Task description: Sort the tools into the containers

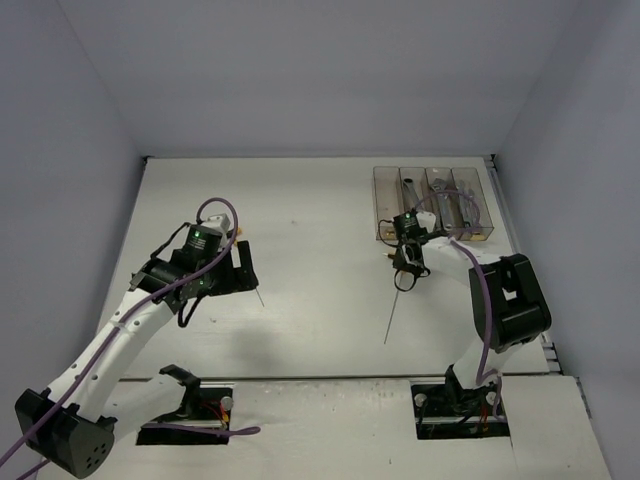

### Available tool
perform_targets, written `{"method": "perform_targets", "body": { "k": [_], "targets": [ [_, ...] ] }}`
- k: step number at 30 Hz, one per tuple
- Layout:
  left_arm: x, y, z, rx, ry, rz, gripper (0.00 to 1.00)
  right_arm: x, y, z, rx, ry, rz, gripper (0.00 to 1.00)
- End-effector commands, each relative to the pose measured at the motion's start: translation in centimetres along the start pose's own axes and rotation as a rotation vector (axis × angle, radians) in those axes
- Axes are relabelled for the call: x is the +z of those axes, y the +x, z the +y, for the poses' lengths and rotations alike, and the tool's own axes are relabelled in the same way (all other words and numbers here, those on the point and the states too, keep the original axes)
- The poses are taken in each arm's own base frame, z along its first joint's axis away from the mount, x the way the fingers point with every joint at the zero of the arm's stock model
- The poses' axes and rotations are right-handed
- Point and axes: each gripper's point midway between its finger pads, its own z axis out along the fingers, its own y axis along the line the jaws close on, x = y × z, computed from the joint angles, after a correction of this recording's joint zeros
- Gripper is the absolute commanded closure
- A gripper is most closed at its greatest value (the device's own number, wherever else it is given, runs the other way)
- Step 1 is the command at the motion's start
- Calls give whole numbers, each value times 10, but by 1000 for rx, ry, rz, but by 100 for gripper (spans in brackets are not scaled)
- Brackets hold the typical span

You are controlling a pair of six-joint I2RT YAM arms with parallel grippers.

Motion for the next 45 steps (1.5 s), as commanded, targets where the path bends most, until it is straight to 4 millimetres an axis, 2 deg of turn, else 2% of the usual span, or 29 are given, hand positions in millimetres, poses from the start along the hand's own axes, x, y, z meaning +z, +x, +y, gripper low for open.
{"method": "perform_targets", "body": {
  "k": [1,2,3,6,8,10,12,14,15,17,19,23,25,27,34,37,39,45],
  "targets": [
    [2,-12,-4,-10,-1,-20,18,-38,-19,50,-120,-192,-67,100],
    [3,-12,-4,-11,-3,-18,18,-42,-21,58,-145,-211,-78,100],
    [3,-14,-5,-10,-3,-21,18,-60,-25,80,-173,-296,-94,100],
    [8,-17,-6,-3,-13,-8,18,-95,-50,111,-208,-439,-148,100],
    [8,-20,-7,-2,-14,-9,18,-108,-64,122,-232,-492,-173,100],
    [10,-21,-7,2,-18,-8,18,-119,-90,136,-250,-544,-208,100],
    [11,-22,-7,2,-23,-7,18,-121,-119,143,-257,-571,-239,100],
    [12,-21,-6,0,-26,-4,18,-115,-137,150,-265,-602,-238,100],
    [13,-21,-7,1,-24,0,18,-102,-148,151,-263,-592,-229,100],
    [12,-20,-7,-3,-21,2,18,-98,-184,147,-239,-603,-265,100],
    [11,-19,-7,-6,-17,-1,18,-86,-205,148,-230,-617,-272,100],
    [10,-15,-5,-12,-15,0,18,-57,-227,147,-218,-625,-256,100],
    [9,-13,-5,-16,-15,1,18,-52,-242,142,-192,-627,-267,100],
    [8,-13,-5,-23,-13,-1,18,-28,-239,137,-177,-608,-234,100],
    [9,-11,-2,-26,-20,-2,18,18,-230,123,-148,-561,-174,100],
    [11,-10,0,-28,-33,5,18,28,-229,116,-144,-513,-175,94],
    [13,-9,1,-32,-42,11,18,32,-230,110,-138,-481,-180,83],
    [21,-8,4,-42,-75,31,18,29,-238,101,-139,-433,-211,72]
  ]
}}
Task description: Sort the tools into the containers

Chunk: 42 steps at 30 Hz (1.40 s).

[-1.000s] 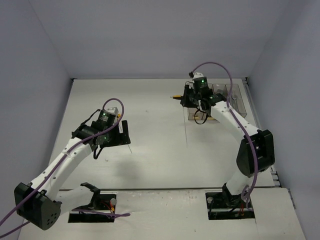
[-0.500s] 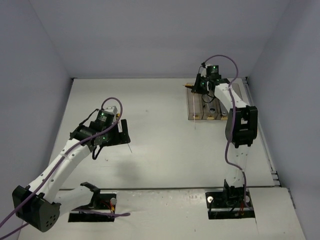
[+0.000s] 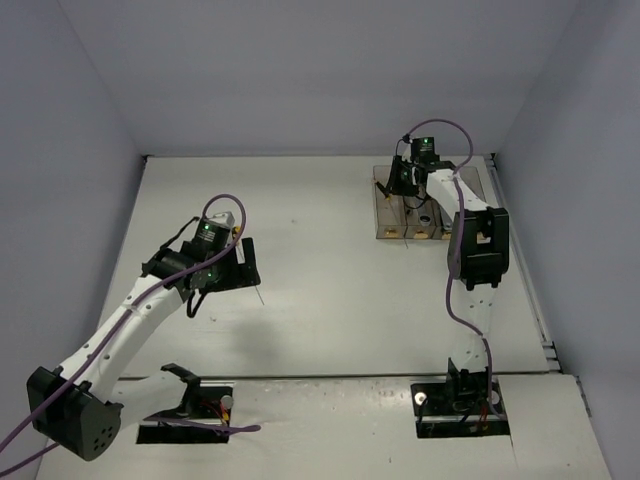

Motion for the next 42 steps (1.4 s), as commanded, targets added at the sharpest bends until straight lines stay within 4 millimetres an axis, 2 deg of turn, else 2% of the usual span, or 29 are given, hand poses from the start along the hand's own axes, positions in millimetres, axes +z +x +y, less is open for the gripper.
{"method": "perform_targets", "body": {
  "k": [1,3,6,10,14,15,18,19,20,22,25,27,33,39,42],
  "targets": [
    [4,-10,1,-29,-29,-22,18,-25,-46,3,-31,25,-129,69],
    [6,-12,2,-35,-38,-22,18,-29,-50,5,-32,21,-140,66],
    [9,-19,3,-45,-65,-29,18,-46,-64,12,-34,12,-180,63],
    [16,-30,12,-92,-121,-41,18,-85,-86,27,-56,-11,-254,63],
    [36,-49,35,-193,-222,-27,18,-145,-90,38,-64,-16,-327,62],
    [36,-55,38,-207,-231,-43,19,-155,-86,40,-65,-18,-333,62],
    [58,-72,46,-238,-272,-34,22,-189,-66,48,-68,-42,-346,61],
    [67,-80,46,-249,-271,-42,23,-208,-60,52,-71,-55,-365,61],
    [76,-86,48,-254,-286,-37,24,-205,-44,50,-69,-55,-336,61],
    [91,-100,51,-259,-299,-44,29,-227,-31,57,-67,-82,-352,60],
    [118,-118,57,-269,-319,-33,39,-236,6,58,-55,-115,-312,59],
    [131,-128,58,-274,-320,-34,42,-255,18,60,-53,-135,-336,58],
    [163,-155,65,-267,-342,-43,49,-276,54,68,-37,-210,-323,56],
    [193,-160,77,-287,-359,-12,53,-287,68,72,-44,-242,-317,55],
    [203,-157,79,-274,-364,11,62,-287,72,71,-47,-244,-306,54]
  ]
}}
